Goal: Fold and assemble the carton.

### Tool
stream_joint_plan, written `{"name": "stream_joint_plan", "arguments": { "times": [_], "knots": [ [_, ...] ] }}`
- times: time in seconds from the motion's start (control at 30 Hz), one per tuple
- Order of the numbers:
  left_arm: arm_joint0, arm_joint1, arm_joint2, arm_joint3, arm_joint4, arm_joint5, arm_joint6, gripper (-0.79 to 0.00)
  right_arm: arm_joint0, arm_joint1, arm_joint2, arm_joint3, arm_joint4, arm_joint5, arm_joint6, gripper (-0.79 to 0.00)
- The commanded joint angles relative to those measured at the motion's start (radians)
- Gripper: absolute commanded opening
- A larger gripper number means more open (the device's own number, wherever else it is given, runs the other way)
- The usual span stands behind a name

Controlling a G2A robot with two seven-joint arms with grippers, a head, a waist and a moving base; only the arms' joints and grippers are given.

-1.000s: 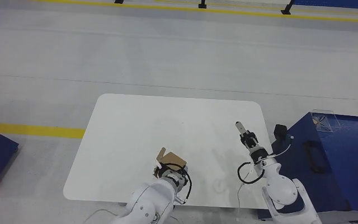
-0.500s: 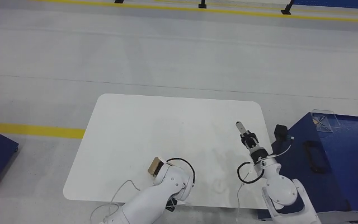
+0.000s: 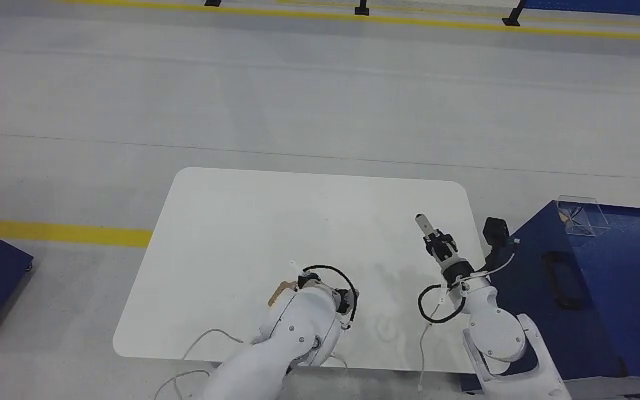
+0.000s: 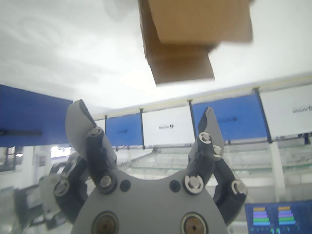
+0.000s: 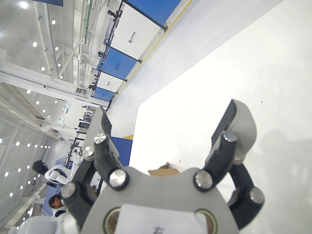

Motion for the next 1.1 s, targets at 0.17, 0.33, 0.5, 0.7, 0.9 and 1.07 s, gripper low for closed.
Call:
{"name": "stream_joint_plan", "arguments": {
  "times": [0.17,0.33,0.5,0.7,0.9,1.07],
  "knots": [
    [0.329,0.097,-0.218,-0.288,0.091,0.523,-0.468,0.000,0.049,-0.004,-0.036,0.008,-0.049,0.055,0.028,0.000],
    [0.445,0.140,-0.392,-0.218,0.112,0.734,-0.863,0.000,0.061,-0.005,-0.047,0.007,-0.061,0.067,0.029,0.000],
    [0.457,0.144,-0.418,-0.191,0.072,0.768,-0.947,0.000,0.061,-0.005,-0.047,0.007,-0.061,0.067,0.029,0.000],
    [0.457,0.144,-0.418,-0.191,0.072,0.768,-0.947,0.000,0.061,-0.005,-0.047,0.007,-0.061,0.067,0.029,0.000],
    [0.454,0.144,-0.418,-0.194,0.082,0.772,-0.948,0.000,0.060,-0.005,-0.051,0.012,-0.066,0.067,0.033,0.000],
    [0.433,0.169,-0.382,-0.327,0.430,0.961,-0.805,0.000,0.108,-0.004,-0.172,0.037,-0.271,0.067,0.114,0.000]
  ]
}}
